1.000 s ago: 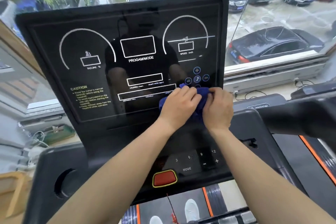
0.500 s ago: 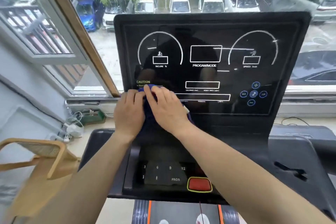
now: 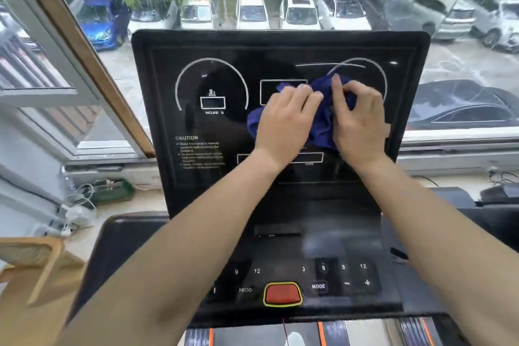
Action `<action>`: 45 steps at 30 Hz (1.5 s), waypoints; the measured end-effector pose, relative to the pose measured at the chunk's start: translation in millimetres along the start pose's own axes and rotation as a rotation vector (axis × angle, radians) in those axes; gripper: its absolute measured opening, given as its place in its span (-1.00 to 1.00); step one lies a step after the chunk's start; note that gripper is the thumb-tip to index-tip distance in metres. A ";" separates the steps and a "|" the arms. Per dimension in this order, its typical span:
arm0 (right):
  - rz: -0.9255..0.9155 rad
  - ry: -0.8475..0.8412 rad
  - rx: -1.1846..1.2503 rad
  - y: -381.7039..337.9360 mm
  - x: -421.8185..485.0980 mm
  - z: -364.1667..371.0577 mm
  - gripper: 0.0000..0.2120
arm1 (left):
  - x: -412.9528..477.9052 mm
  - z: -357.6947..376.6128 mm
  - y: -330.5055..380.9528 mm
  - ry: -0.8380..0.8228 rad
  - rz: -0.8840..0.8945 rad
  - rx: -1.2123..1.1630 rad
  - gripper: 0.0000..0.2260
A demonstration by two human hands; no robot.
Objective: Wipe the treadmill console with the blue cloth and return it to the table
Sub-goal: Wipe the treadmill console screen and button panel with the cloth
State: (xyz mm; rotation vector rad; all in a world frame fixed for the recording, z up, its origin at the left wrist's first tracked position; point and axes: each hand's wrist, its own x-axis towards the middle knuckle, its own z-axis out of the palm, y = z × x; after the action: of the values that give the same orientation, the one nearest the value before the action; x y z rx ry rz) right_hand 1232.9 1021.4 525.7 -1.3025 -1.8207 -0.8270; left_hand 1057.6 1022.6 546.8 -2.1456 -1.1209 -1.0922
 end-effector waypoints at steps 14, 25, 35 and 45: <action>-0.155 -0.207 0.326 -162.6 -105.2 13.6 -0.67 | -186.0 -55.3 -76.9 -0.274 0.037 0.009 -0.88; -0.055 -0.376 0.137 -14.0 -172.5 -43.2 -0.78 | -149.8 18.9 66.5 -0.338 0.139 -0.213 -0.85; -0.051 -0.366 0.105 -76.0 -157.1 -35.1 -0.82 | -173.7 -9.4 17.1 -0.335 0.101 -0.235 -0.86; -0.183 -0.360 0.295 -214.8 -107.1 3.7 -0.90 | -225.7 -91.2 -97.7 -0.468 -0.130 -0.097 -0.79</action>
State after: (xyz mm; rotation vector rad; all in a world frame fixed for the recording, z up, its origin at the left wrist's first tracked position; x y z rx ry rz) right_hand 1049.5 913.3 414.9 -1.1576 -2.2725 -0.4082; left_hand 858.9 910.2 417.5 -2.5138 -1.4521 -0.7221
